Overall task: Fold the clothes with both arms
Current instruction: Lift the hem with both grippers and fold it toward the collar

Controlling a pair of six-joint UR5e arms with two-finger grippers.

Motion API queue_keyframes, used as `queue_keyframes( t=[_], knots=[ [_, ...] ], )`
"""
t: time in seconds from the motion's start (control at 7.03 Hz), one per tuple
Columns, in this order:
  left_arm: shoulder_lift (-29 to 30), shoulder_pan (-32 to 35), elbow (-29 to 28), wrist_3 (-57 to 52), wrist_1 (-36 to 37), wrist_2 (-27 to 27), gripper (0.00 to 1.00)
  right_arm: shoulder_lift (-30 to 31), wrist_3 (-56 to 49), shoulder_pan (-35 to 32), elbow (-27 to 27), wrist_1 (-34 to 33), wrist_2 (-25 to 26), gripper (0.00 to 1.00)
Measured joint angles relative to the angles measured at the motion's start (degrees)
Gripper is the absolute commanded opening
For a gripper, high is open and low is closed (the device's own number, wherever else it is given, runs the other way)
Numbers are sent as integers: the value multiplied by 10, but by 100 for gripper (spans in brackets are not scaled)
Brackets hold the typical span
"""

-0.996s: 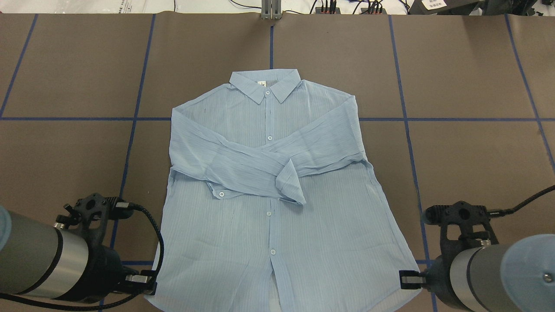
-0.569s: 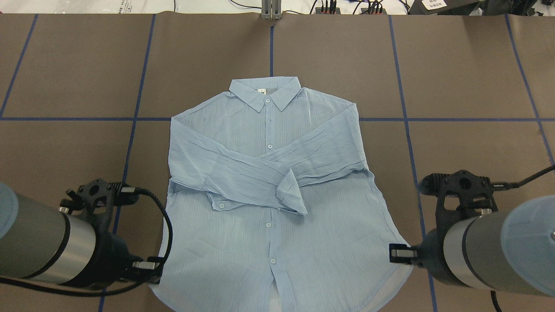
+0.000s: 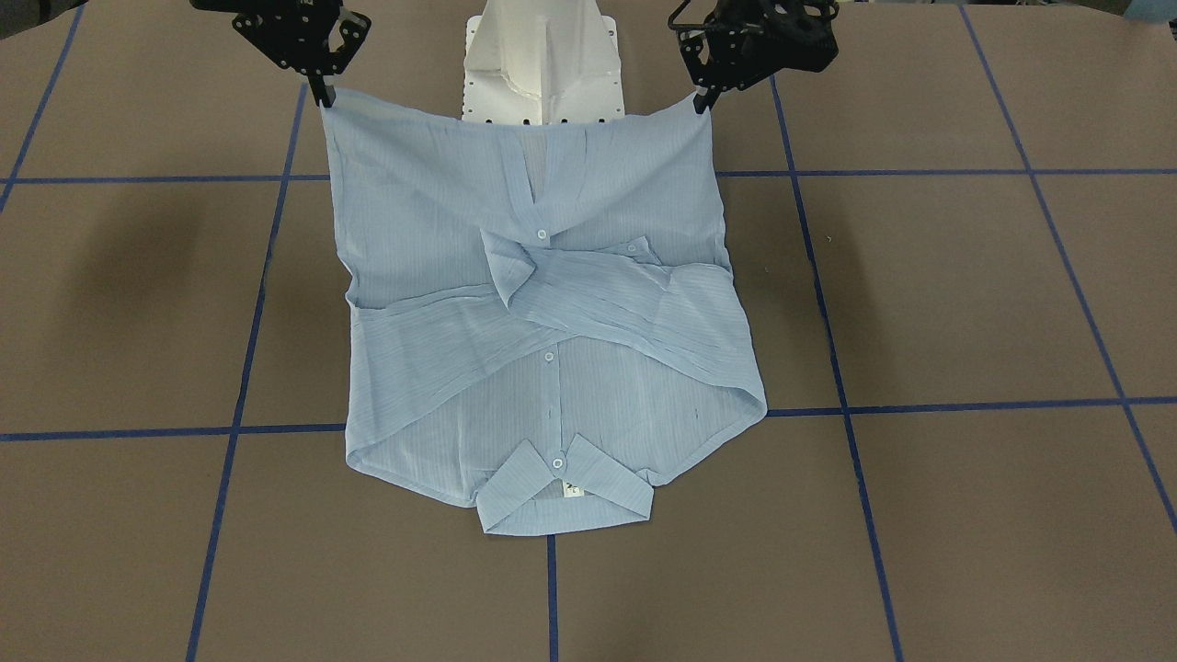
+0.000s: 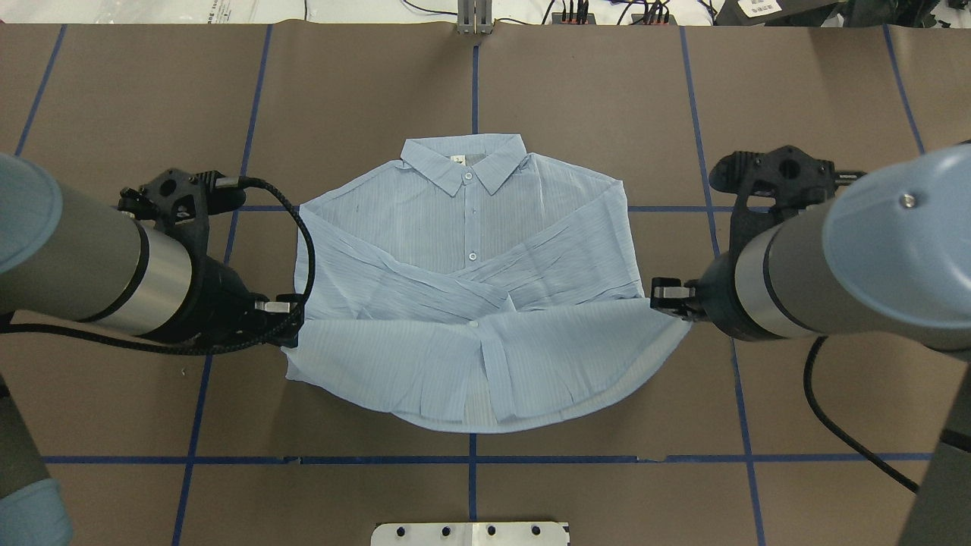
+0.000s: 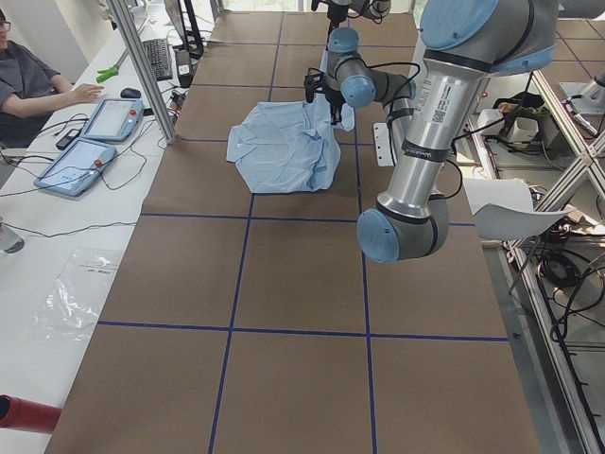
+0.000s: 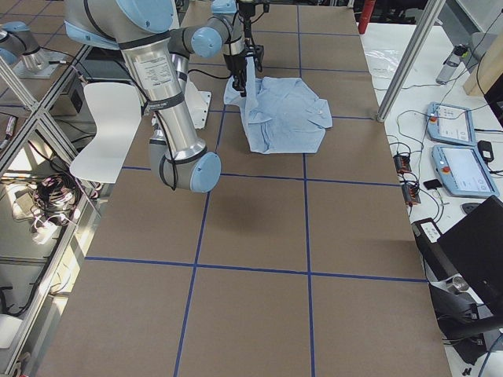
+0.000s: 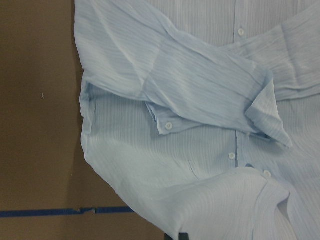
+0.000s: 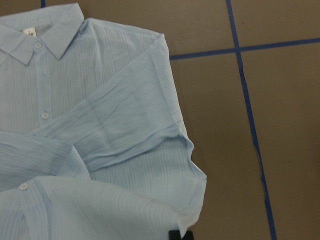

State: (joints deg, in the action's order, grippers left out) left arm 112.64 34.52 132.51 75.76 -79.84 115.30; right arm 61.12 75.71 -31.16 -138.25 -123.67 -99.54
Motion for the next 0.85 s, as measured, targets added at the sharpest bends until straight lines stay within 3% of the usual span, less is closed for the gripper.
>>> queue_keyframes(
  t=[0.43, 0.85],
  knots=[
    [47, 37, -83, -12, -8, -54, 0, -15, -3, -59, 128, 144, 1, 0],
    [57, 50, -210, -36, -113, -93, 0, -19, -13, -92, 264, 287, 4, 0]
  ],
)
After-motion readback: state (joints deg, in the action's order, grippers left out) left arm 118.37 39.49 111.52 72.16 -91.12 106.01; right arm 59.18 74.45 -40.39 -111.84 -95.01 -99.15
